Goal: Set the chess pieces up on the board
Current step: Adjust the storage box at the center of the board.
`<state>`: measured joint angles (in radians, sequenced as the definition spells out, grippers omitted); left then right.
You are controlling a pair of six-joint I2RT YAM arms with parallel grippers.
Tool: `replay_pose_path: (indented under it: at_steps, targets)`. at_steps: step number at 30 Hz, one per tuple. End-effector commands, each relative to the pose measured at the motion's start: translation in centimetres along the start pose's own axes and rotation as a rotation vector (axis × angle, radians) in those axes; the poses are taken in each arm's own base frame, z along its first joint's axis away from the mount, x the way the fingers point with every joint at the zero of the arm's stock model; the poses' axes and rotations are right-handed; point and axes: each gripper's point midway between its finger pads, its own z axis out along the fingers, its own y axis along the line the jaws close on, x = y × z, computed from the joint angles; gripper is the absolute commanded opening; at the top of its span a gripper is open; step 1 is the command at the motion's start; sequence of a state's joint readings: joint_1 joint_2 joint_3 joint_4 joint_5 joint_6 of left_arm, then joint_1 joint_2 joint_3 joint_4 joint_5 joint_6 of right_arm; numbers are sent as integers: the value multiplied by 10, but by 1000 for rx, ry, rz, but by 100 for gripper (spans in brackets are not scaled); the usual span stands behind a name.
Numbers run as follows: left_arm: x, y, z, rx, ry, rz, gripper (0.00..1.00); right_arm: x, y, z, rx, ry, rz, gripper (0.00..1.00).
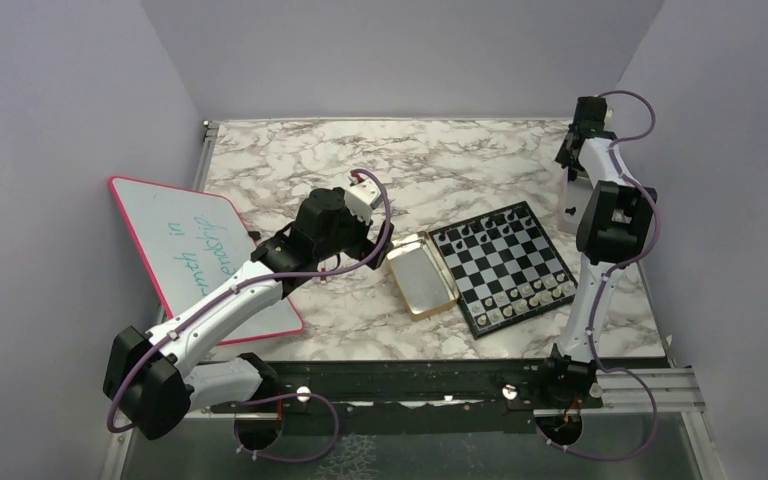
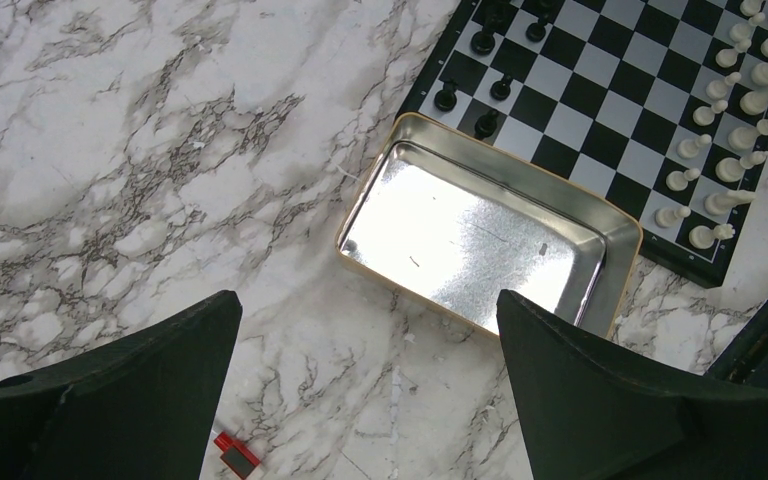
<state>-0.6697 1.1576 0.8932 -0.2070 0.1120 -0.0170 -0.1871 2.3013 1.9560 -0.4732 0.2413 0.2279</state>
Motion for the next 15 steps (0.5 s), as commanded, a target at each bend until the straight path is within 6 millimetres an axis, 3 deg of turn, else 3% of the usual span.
replay_pose_path:
  at_steps: [1, 8, 15]
  targets:
    - [-5, 1, 0, -7, -20, 11, 99, 0, -4, -12, -7, 18, -27, 37]
    - [-9, 1, -5, -11, -37, 16, 99, -6, -22, -40, 35, 4, -34, 48]
    - [-12, 1, -7, -12, -47, 18, 99, 4, -45, -57, 69, 25, 2, 48]
